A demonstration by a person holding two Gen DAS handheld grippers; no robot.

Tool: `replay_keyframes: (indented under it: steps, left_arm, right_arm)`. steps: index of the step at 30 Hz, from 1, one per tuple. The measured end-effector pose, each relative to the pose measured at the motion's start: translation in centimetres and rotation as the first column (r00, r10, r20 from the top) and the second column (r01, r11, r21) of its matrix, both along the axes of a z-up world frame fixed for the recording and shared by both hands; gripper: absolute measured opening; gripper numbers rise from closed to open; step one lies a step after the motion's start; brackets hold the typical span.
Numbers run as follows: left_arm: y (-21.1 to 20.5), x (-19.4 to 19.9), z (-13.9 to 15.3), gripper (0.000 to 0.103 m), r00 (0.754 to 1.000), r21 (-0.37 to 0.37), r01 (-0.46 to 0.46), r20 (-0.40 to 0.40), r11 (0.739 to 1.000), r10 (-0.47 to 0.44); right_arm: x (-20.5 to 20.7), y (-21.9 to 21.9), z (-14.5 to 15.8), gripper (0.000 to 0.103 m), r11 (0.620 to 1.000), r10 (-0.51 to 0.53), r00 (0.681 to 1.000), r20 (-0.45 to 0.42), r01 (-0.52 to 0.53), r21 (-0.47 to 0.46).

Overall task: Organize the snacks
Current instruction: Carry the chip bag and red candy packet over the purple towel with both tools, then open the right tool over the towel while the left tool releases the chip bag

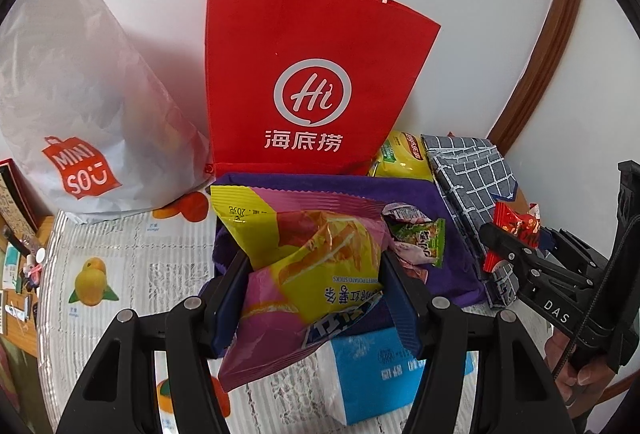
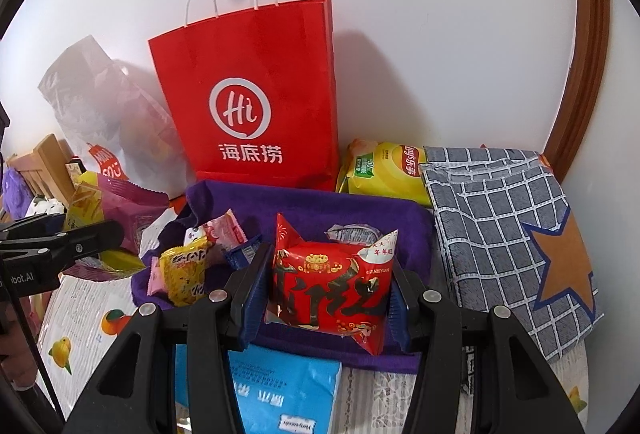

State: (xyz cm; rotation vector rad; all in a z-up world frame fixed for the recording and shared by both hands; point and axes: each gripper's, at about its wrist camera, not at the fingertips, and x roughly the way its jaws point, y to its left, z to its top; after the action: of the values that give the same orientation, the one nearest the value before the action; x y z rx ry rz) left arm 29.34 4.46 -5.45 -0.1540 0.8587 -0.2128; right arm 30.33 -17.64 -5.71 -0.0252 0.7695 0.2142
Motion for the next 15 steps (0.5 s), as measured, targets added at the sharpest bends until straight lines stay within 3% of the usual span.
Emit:
replay_keyframes:
  steps: [15]
  left_arm:
    - [0.1, 4.8, -1.2, 0.062, 1.000, 0.000, 0.000, -0.013, 1.000, 0.000]
  right_arm:
    - [4.8, -0.3, -1.4, 0.051, 1.000, -0.024, 1.000, -0.010, 0.024, 0.012]
